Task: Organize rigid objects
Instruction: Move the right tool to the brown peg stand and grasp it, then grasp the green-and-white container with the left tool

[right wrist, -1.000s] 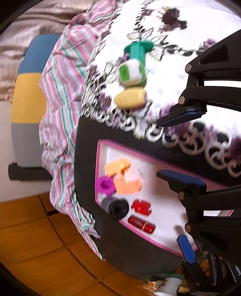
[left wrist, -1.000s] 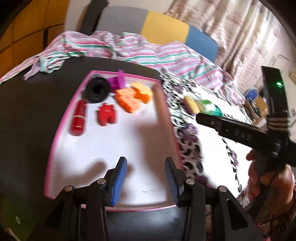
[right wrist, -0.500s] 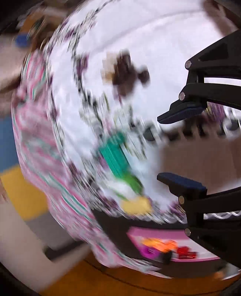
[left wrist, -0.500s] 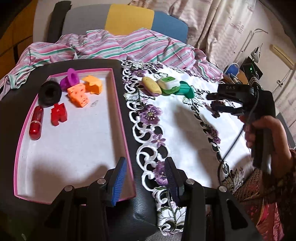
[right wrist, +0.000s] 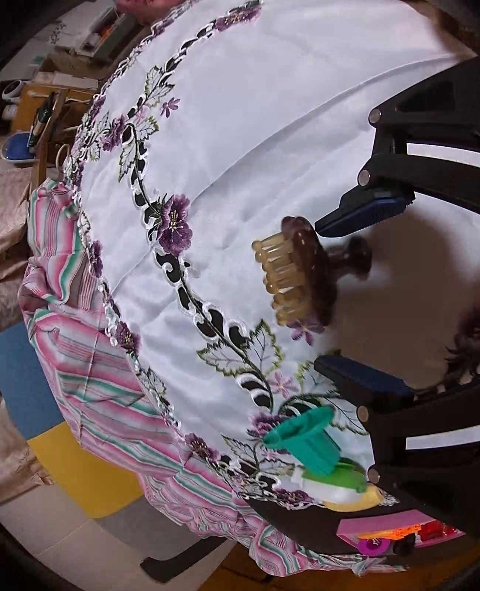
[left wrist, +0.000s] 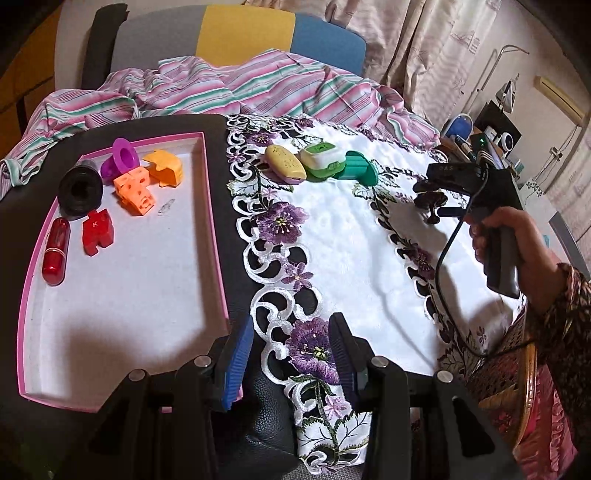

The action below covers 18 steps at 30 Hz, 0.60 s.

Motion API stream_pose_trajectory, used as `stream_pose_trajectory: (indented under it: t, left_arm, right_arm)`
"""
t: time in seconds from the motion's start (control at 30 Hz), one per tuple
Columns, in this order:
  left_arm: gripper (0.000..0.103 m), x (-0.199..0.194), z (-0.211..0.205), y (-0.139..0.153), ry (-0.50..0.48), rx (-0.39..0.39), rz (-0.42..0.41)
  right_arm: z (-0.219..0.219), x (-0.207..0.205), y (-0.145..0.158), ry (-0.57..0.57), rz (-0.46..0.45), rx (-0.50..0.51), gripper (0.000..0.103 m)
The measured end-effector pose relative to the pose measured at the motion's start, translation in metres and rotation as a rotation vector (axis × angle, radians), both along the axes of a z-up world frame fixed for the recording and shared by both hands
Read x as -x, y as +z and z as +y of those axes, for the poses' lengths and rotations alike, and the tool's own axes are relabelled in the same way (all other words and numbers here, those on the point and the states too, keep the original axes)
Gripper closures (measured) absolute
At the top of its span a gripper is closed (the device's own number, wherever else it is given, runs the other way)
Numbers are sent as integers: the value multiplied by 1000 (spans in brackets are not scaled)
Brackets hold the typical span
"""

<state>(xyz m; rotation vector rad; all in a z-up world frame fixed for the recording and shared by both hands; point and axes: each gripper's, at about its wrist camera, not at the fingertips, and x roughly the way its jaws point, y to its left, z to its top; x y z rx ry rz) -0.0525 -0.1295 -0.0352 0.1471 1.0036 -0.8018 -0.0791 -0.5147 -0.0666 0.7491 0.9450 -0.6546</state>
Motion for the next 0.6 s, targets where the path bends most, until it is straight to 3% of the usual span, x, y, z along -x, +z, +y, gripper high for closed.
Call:
stream_pose_trajectory:
  t: [0.17,0.33,0.43,0.6]
  left_arm:
    - [61,-1,-8,-3,-3,-2,9]
    - [61,-3,-21,0,-17,5,6]
    - [61,-6,-28,4,-20,11,3]
    - [61,-14,-41,9,-14,15,-4]
  right_arm:
    - [-4,-2,-15,1,37,-34,40]
    - [-4,2,-19,8,68,-26,82]
    - [-3,6,-17,10,16,-67,90]
    - [-1,12,-11,9,-69,-134,90]
